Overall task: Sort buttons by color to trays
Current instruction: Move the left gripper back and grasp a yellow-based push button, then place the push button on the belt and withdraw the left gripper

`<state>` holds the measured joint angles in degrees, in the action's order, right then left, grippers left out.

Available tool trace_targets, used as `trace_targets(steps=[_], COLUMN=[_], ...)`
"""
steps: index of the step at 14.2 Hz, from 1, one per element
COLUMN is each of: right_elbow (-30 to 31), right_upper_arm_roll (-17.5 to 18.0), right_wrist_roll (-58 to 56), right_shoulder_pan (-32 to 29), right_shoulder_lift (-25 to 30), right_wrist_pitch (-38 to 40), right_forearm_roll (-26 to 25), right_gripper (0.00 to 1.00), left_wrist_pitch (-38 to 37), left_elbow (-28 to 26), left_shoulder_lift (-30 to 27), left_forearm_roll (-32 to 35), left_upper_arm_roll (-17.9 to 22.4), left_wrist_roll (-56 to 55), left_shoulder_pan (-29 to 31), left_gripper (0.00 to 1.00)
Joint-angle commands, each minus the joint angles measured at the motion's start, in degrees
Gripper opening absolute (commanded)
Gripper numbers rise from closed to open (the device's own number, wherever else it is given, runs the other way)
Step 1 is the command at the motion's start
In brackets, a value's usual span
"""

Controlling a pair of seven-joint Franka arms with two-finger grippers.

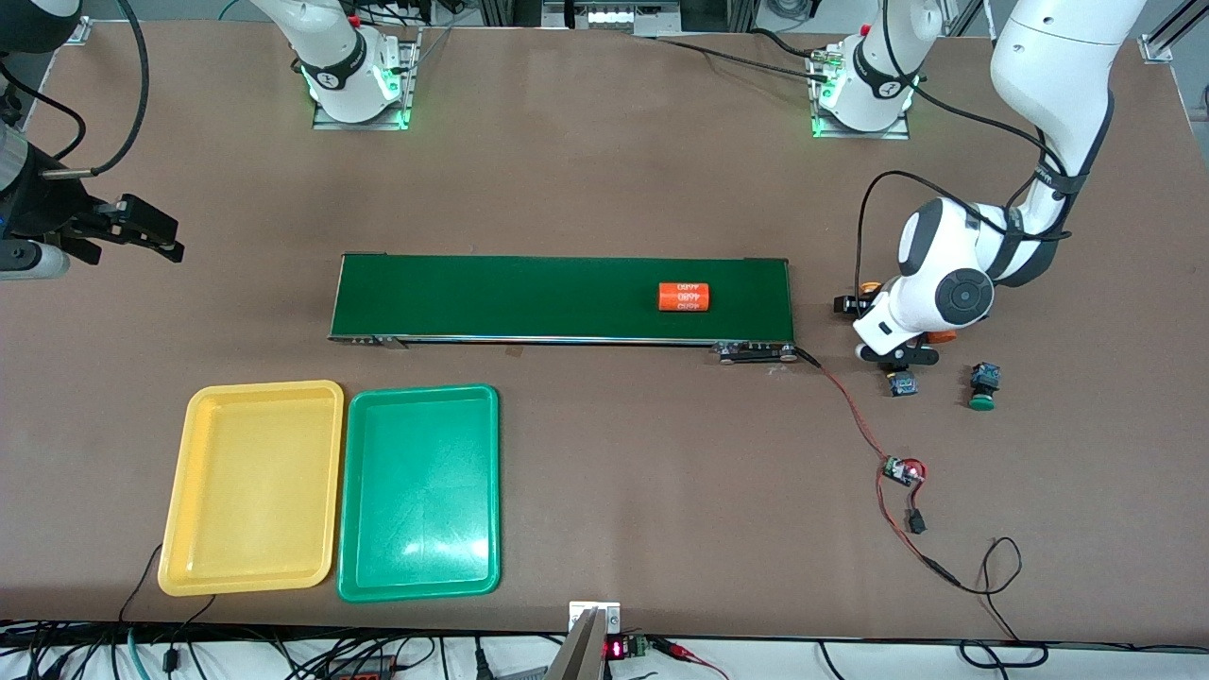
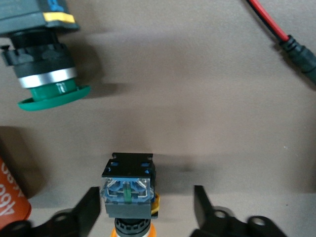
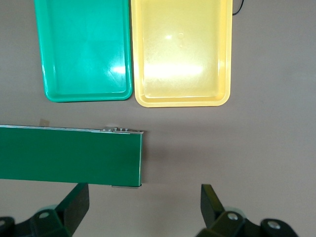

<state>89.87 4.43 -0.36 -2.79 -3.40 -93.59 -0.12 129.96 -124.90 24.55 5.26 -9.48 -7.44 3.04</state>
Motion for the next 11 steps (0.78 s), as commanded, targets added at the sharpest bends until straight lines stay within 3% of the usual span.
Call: trace_targets(steps=[1,5,7,11], right_elbow=[0.3,0.3,0.4,0.3], right_upper_arm_roll=[0.1,-0.5,-0.4,-0.4], right_wrist_roll=[0.4,-0.3,0.3,0.3], right_shoulder_pan=[-0.1,-0.6,-0.6,-0.3], right_shoulder_lift=[0.2,0.3,0.6,0.3], right_wrist_pitch=[-0.3,0.3,0.9,0.5], right_forearm_roll=[1.1,1.2,1.1,1.1], right_gripper=[1.00,1.00,1.00,1.00], left_wrist_pitch=[-2.1,-6.6,-7.3,-7.5], left_elbow=[-0.3,3.7,7.5,11.8], left_shoulder_lift=[-2.9,-7.6,-8.0,-6.4], left_forearm_roll=[-0.9,-0.8,-1.0,-6.0], left_upper_arm_roll=[-0.6,-4.0,-8.5,-16.3], left_wrist_roll=[2.4,7.6,6.4,-8.6], left_shoulder_pan=[0.6,1.5,1.4,0.7], left_gripper=[0.04,0.00,0.00,0.00])
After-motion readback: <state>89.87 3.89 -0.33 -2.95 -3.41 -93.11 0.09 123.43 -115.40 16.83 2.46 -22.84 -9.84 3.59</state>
